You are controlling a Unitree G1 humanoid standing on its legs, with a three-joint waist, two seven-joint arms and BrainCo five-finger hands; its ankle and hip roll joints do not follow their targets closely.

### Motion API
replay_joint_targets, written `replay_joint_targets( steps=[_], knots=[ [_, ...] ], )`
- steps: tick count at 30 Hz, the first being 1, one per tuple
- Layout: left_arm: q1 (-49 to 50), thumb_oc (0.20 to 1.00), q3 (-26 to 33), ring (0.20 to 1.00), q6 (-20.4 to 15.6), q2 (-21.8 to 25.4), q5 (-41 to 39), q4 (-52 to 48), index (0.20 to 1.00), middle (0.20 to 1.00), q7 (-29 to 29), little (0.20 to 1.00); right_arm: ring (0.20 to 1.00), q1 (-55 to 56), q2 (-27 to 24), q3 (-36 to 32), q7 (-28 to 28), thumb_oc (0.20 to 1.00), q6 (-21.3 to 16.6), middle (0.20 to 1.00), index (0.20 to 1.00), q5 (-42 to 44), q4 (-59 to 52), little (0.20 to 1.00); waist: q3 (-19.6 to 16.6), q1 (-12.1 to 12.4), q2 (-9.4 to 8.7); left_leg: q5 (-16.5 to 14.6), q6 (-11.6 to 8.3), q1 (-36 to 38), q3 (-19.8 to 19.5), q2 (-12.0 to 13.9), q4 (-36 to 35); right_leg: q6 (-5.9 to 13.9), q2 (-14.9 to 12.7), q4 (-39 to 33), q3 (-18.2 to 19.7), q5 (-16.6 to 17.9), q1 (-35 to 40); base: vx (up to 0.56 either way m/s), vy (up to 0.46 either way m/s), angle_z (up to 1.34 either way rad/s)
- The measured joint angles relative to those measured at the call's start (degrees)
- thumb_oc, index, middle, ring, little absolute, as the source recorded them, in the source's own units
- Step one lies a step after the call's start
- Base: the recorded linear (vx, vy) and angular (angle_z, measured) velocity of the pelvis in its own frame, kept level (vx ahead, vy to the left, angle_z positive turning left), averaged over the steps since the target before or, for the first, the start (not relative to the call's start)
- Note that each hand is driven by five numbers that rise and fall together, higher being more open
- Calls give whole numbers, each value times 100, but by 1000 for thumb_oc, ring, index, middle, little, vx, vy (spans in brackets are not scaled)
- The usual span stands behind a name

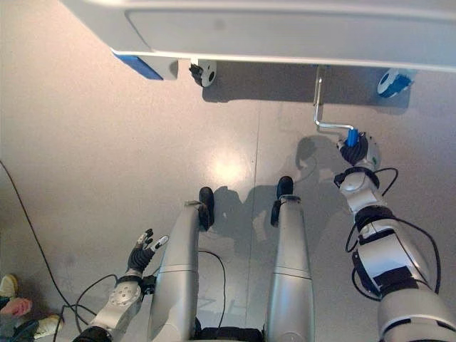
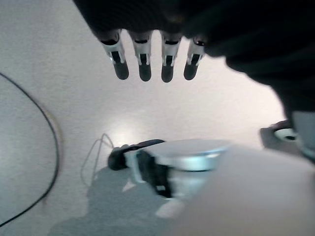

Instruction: Raise the hospital bed

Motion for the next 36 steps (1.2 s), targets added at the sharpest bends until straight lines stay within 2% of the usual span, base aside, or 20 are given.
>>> replay_joint_targets(
  steps=[2, 3, 4, 5, 7, 10, 11, 13, 15, 22, 30, 36],
  knots=[
    [28, 1000, -33, 1000, 60, 17, -21, -6, 1000, 1000, 14, 1000, 200, -153, -19, -9, 10, 200, 6, 200, 200, 50, 166, 200, 2, 32, 1, -30, -9, -395, -90, -21, 352, -4, -58, 234, -83, -9, -349, 12, 64, -4],
    [45, 1000, -130, 1000, 107, 14, -30, -33, 1000, 1000, 15, 1000, 200, -261, -20, -37, 7, 200, 8, 200, 200, 65, 177, 200, 1, 151, 5, -14, 26, -593, -153, 5, 460, 66, -54, 466, -123, -121, -546, 13, 47, -13],
    [55, 1000, -179, 1000, 112, 32, -32, -57, 1000, 1000, 15, 1000, 200, -270, -50, -71, 11, 200, 10, 200, 200, 70, 183, 200, 4, 171, -3, -25, 13, -667, -130, 18, 587, 40, -78, 853, -140, -350, -563, 15, 52, 2],
    [92, 1000, -221, 1000, 98, 63, -33, -81, 1000, 1000, 19, 1000, 200, -277, -49, -91, 15, 200, 41, 200, 200, 96, 239, 200, -6, 220, -14, -41, 4, -760, -122, -8, 762, -77, -70, 1266, -97, -683, -539, 18, 43, 24],
    [79, 1000, -232, 1000, 116, 60, -33, -47, 1000, 1000, 36, 1000, 200, -435, 25, -68, 30, 200, 85, 200, 200, 173, 403, 200, 3, 193, 1, -39, -1, -1035, -171, -10, 915, -96, -72, 1369, -104, -764, -767, 25, 48, 7],
    [112, 1000, -322, 1000, 112, 2, -36, -59, 1000, 1000, 48, 1000, 200, -627, 1, -66, 45, 200, 118, 200, 200, 285, 420, 200, -1, 379, 13, -23, 30, -1197, -218, -9, 949, -24, -50, 1417, -147, -784, -944, 26, 50, -22],
    [112, 1000, -326, 1000, 114, 61, -37, -58, 1000, 1000, 70, 1000, 200, -578, 22, -115, 40, 200, 120, 200, 200, 357, 439, 200, -5, 360, 5, -15, 40, -1241, -175, 9, 1029, -119, -82, 1702, -166, -962, -828, 27, 44, 11],
    [95, 1000, -306, 1000, 116, 104, -41, -49, 1000, 1000, 107, 1000, 200, -613, 112, -112, 50, 200, 122, 200, 200, 422, 471, 200, -8, 292, 26, -51, 27, -1381, -182, -32, 1115, -131, -130, 1686, -166, -959, -919, 29, 40, 20],
    [112, 1000, -328, 1000, 142, 36, -41, -65, 1000, 1000, 111, 1000, 200, -758, 98, -105, 63, 200, 115, 200, 200, 456, 481, 200, -7, 334, 34, -170, 8, -1356, -202, -45, 1284, -121, -176, 1653, -195, -943, -1057, 28, 28, -16],
    [115, 1000, -327, 1000, 118, 61, -42, -96, 1000, 1000, 158, 1000, 200, -755, 190, -56, 81, 200, 167, 200, 200, 448, 610, 200, -10, 436, 120, -167, 37, -1367, -177, -35, 1200, -151, -192, 1622, -222, -916, -1052, 14, 5, 3],
    [112, 1000, -332, 1000, 104, 29, -38, -103, 1000, 1000, 188, 1000, 200, -867, 474, 160, 145, 200, 218, 200, 200, 218, 574, 200, -18, 450, 188, -183, 7, -1298, -150, -102, 1046, -250, -258, 1621, -244, -959, -1059, 10, -5, 4],
    [113, 1000, -332, 1000, 95, 23, -37, -124, 1000, 1000, 192, 1000, 200, -886, 528, 201, 147, 200, 261, 200, 200, 159, 544, 200, -24, 465, 227, -181, 5, -1321, -177, -131, 1042, -249, -287, 1623, -264, -965, -1062, 0, 0, 0]
  ],
)
